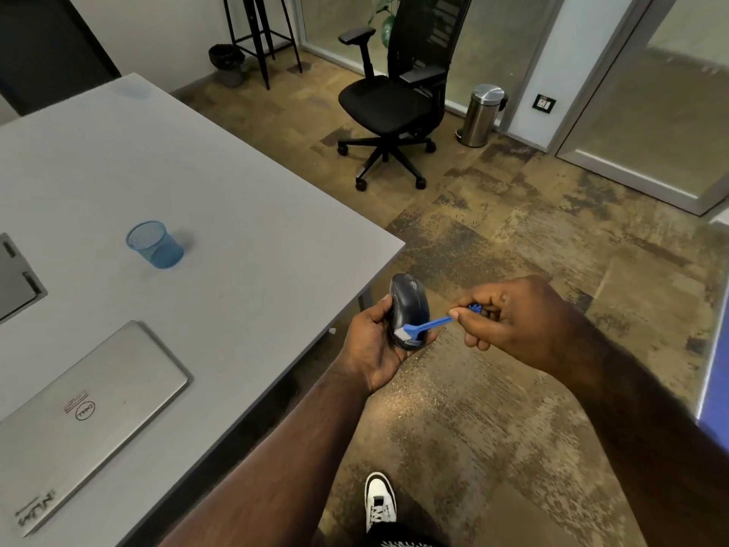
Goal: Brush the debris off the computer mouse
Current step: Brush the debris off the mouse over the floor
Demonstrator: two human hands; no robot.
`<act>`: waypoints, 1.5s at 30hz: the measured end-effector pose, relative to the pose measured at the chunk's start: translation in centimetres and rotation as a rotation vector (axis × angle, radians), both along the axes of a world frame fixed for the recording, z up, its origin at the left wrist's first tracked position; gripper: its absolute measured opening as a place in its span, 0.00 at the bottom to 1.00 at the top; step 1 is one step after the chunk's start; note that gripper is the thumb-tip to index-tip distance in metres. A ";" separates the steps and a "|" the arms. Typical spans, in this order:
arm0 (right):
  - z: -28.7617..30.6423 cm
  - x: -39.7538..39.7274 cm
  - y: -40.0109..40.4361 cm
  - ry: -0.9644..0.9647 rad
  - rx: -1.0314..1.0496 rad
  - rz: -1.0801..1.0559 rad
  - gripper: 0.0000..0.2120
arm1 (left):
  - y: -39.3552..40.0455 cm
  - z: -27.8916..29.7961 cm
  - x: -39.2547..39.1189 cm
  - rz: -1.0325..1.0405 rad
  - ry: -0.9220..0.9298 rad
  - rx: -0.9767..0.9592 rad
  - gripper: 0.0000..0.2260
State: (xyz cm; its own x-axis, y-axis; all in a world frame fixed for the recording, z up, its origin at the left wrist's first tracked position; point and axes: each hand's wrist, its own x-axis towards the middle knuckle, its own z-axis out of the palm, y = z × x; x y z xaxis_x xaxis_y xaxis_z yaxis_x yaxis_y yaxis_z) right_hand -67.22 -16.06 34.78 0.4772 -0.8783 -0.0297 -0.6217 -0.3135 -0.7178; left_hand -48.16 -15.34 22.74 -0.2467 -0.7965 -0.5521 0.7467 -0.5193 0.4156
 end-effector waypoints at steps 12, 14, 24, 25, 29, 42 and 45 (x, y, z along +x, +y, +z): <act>0.2 0.4 0.0 0.096 -0.064 -0.057 0.07 | -0.5 0.6 -0.1 -0.015 -0.002 -0.045 0.18; 0.0 0.3 -0.2 0.036 -0.134 -0.164 0.07 | -0.5 0.7 -0.1 -0.030 0.002 -0.044 0.19; -0.1 0.8 -0.5 -0.012 -0.218 -0.316 0.10 | 0.1 0.9 -0.6 -0.064 0.001 -0.028 0.19; -0.2 0.8 -0.7 -0.002 -0.235 -0.355 0.10 | 0.2 0.9 -0.6 -0.067 -0.002 -0.027 0.18; 0.1 0.7 -0.6 -0.020 -0.139 -0.289 0.05 | 0.2 1.0 -0.5 -0.064 -0.022 -0.033 0.18; 1.1 0.7 -0.2 0.017 0.017 -0.143 0.08 | 0.3 0.7 -0.5 -0.070 -0.041 -0.047 0.19; 1.0 0.8 -0.1 0.036 0.011 -0.143 0.08 | 0.3 0.6 -0.5 -0.070 -0.044 -0.049 0.18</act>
